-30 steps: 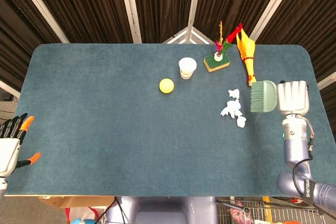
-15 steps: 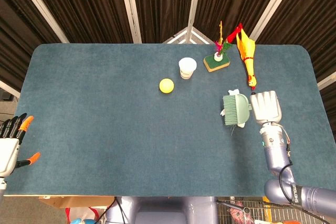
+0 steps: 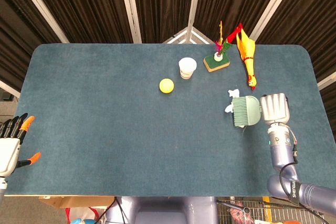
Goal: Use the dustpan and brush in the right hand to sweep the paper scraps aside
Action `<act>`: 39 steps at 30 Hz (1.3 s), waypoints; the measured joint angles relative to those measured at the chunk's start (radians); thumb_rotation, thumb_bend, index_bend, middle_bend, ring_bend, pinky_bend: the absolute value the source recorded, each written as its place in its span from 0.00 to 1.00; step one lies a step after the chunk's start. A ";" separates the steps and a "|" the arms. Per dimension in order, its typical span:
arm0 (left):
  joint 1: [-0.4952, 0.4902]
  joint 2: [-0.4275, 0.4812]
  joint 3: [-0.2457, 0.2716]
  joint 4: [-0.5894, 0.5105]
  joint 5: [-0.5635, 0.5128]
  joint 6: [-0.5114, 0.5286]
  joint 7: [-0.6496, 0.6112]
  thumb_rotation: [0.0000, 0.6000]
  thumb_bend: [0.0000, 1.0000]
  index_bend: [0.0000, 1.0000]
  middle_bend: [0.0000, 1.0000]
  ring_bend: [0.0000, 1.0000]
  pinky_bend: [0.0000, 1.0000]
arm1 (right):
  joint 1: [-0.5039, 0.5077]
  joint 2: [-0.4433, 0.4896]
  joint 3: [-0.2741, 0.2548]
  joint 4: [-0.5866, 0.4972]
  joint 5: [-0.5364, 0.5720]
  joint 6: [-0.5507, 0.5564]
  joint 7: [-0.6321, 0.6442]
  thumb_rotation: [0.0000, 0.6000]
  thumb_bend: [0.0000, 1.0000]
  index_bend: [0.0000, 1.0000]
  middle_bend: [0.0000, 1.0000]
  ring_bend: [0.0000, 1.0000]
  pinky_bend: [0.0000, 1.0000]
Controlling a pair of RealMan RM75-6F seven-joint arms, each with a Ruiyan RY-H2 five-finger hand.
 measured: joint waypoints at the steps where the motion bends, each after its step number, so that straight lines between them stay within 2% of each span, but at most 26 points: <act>1: 0.000 0.000 0.000 0.000 0.000 0.000 0.000 1.00 0.00 0.00 0.00 0.00 0.02 | -0.003 0.003 -0.002 0.013 0.001 0.004 -0.006 1.00 0.62 0.78 0.93 0.97 0.83; 8: 0.000 -0.001 0.001 0.000 0.001 0.000 0.001 1.00 0.00 0.00 0.00 0.00 0.02 | -0.022 0.049 -0.004 0.049 0.009 0.029 -0.024 1.00 0.62 0.78 0.93 0.97 0.83; 15: 0.000 -0.001 0.000 -0.002 -0.002 -0.001 0.003 1.00 0.00 0.00 0.00 0.00 0.02 | -0.041 0.113 0.001 0.021 -0.019 0.050 0.007 1.00 0.62 0.78 0.93 0.97 0.83; 21: -0.001 -0.002 0.001 -0.004 -0.003 -0.003 0.004 1.00 0.00 0.00 0.00 0.00 0.02 | -0.078 0.180 0.001 -0.066 -0.100 0.069 0.114 1.00 0.62 0.78 0.93 0.97 0.83; 26: -0.001 -0.004 0.005 -0.007 0.002 -0.004 0.013 1.00 0.00 0.00 0.00 0.00 0.02 | -0.123 0.223 0.005 -0.198 -0.147 0.069 0.260 1.00 0.62 0.78 0.93 0.97 0.83; 30: -0.001 -0.008 0.006 -0.010 0.003 -0.005 0.021 1.00 0.00 0.00 0.00 0.00 0.02 | -0.150 0.240 0.000 -0.302 -0.212 0.062 0.329 1.00 0.62 0.78 0.93 0.97 0.83; 34: -0.001 -0.011 0.006 -0.010 0.003 -0.003 0.026 1.00 0.00 0.00 0.00 0.00 0.02 | -0.161 0.219 0.000 -0.388 -0.287 0.054 0.368 1.00 0.62 0.78 0.93 0.97 0.83; 39: -0.001 -0.010 0.005 -0.008 0.002 -0.003 0.021 1.00 0.00 0.00 0.00 0.00 0.02 | -0.145 0.143 0.026 -0.418 -0.287 0.043 0.369 1.00 0.62 0.78 0.93 0.97 0.83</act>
